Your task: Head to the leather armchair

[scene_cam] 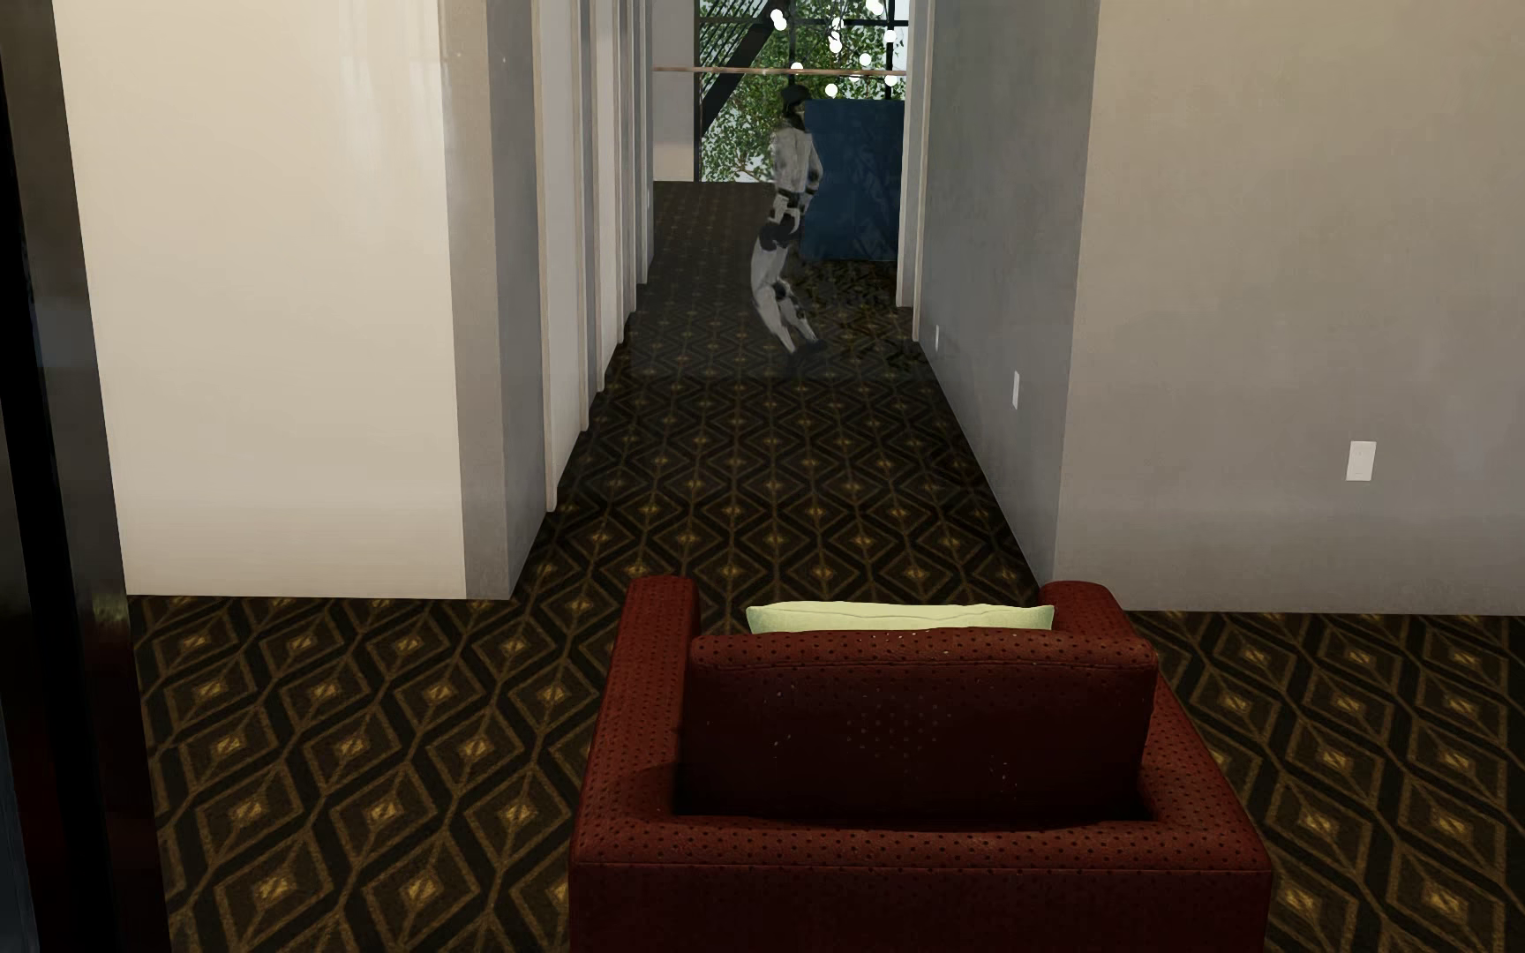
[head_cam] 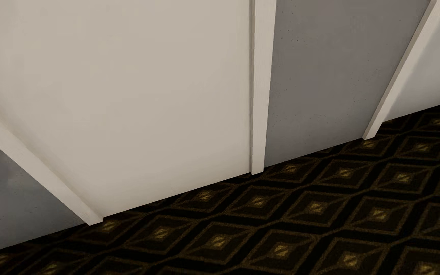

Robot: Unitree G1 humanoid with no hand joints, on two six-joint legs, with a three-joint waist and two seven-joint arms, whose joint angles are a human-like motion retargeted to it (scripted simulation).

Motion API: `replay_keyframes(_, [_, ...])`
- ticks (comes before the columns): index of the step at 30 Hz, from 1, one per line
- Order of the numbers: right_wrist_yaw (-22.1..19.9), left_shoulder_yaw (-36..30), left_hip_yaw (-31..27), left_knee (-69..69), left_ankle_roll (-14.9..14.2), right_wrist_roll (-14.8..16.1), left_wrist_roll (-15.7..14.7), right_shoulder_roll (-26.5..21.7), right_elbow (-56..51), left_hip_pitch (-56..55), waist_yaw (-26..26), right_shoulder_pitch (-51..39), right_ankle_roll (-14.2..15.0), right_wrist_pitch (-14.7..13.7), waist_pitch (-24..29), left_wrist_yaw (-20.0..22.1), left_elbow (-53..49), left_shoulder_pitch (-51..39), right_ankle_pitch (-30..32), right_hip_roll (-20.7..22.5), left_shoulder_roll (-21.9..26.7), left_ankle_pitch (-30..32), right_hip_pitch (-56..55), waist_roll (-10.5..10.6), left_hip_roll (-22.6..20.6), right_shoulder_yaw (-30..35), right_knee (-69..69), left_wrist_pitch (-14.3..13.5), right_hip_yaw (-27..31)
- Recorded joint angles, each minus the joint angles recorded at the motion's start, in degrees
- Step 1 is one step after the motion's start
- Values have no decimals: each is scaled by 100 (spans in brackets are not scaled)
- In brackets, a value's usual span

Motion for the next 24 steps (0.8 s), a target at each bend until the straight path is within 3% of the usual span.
replay_keyframes(5, [0,152,0,-310,0,0,0,29,-246,-348,258,26,0,0,94,0,-234,-91,63,-178,-56,-892,55,-25,-103,267,-20,0,0])
replay_keyframes(9, [0,50,0,-289,0,0,0,96,-394,-920,479,-173,0,0,240,0,-126,-142,39,-230,-167,-1022,138,-42,-254,625,-230,0,0])
replay_keyframes(16, [0,-672,0,-318,0,0,0,37,-1554,-1481,661,-585,0,0,421,0,87,259,-137,-388,-389,-2025,120,-43,-189,1113,-171,0,0])
replay_keyframes(18, [0,-766,0,-19,0,0,0,125,-1799,-1761,737,-474,0,0,404,0,147,327,-88,-369,-466,-1773,421,-93,-36,1113,-313,0,0])
replay_keyframes(21, [0,-803,0,597,0,0,0,231,-1813,-2134,1074,-236,0,0,337,0,121,453,171,-227,-551,-751,1160,-146,133,1103,-714,0,0])
replay_keyframes(24, [0,-706,0,1083,0,0,0,276,-1368,-2396,1384,-68,0,0,283,0,205,453,529,-462,-595,-649,1389,-191,-198,1115,-277,0,0])
